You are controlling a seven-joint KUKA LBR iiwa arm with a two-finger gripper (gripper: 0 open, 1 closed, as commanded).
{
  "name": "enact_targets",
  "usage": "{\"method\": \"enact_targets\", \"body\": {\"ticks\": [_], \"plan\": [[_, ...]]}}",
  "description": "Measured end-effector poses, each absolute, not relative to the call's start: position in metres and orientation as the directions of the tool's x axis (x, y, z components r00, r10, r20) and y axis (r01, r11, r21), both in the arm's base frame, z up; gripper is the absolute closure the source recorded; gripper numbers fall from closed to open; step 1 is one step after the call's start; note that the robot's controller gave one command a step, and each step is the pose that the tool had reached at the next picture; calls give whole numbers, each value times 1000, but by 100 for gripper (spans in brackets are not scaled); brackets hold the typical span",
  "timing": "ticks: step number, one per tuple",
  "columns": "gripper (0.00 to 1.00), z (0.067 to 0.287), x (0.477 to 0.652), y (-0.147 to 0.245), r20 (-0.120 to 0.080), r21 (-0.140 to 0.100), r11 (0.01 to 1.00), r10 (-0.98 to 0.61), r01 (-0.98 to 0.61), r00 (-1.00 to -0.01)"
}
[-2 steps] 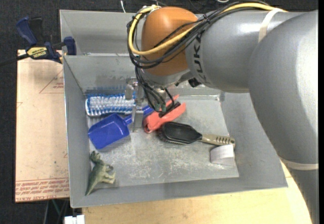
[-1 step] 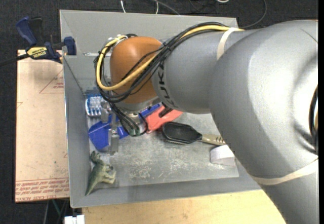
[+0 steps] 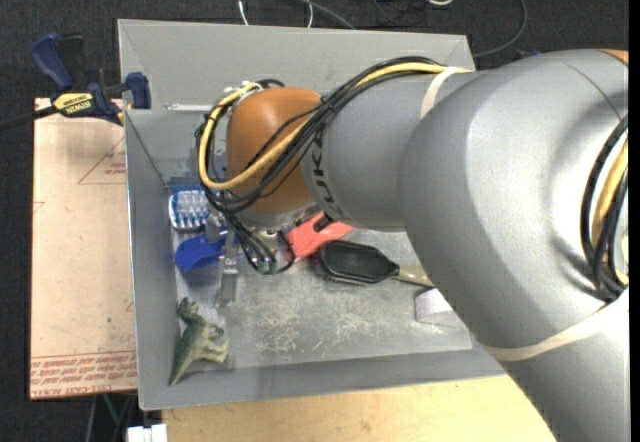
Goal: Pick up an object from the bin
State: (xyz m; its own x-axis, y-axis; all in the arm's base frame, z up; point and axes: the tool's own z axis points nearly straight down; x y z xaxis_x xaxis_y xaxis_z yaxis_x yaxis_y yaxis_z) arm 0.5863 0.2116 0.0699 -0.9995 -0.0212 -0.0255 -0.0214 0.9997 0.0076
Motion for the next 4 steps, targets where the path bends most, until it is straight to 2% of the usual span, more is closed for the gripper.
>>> {"method": "enact_targets", "body": {"ticks": [1, 3, 4], "plan": [[100, 73, 578, 218, -15, 12, 999, -31, -32, -999], [100, 74, 579, 218, -16, 13, 999, -31, -31, -999], [100, 100, 577, 218, -10, 11, 999, -31, -31, -999]]}}
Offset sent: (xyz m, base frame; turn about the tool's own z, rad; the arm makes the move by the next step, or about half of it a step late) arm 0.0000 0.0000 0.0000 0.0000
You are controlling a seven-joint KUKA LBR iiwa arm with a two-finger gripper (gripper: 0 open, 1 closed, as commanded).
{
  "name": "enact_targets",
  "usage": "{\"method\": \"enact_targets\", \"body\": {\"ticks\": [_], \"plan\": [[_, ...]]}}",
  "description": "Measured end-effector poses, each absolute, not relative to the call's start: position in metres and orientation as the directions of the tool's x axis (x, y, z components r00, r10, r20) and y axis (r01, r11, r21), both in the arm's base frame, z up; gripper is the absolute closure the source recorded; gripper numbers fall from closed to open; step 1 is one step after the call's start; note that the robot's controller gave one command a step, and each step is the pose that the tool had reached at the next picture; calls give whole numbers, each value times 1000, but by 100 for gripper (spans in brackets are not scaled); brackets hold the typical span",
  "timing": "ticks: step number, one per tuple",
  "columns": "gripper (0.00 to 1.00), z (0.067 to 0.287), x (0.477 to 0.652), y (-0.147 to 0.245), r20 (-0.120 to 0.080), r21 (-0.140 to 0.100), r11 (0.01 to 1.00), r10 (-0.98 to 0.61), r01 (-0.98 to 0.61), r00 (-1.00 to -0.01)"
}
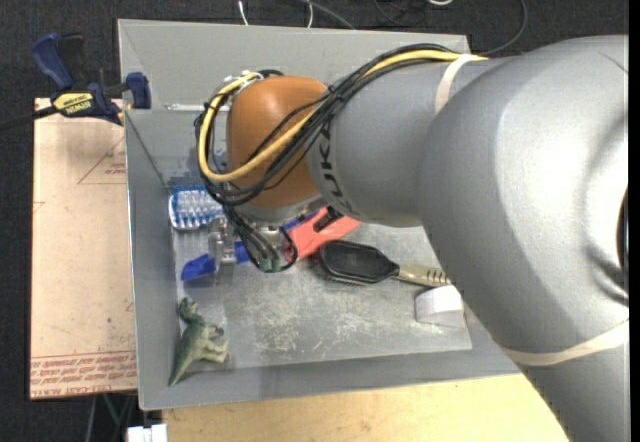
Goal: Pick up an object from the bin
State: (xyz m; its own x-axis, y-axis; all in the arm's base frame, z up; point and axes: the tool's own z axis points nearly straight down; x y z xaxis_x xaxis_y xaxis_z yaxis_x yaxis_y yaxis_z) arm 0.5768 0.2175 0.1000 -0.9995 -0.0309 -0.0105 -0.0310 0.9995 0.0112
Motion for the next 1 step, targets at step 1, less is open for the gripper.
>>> {"method": "enact_targets", "body": {"ticks": [1], "plan": [[100, 145, 577, 217, -10, 11, 999, -30, -31, -999]]}}
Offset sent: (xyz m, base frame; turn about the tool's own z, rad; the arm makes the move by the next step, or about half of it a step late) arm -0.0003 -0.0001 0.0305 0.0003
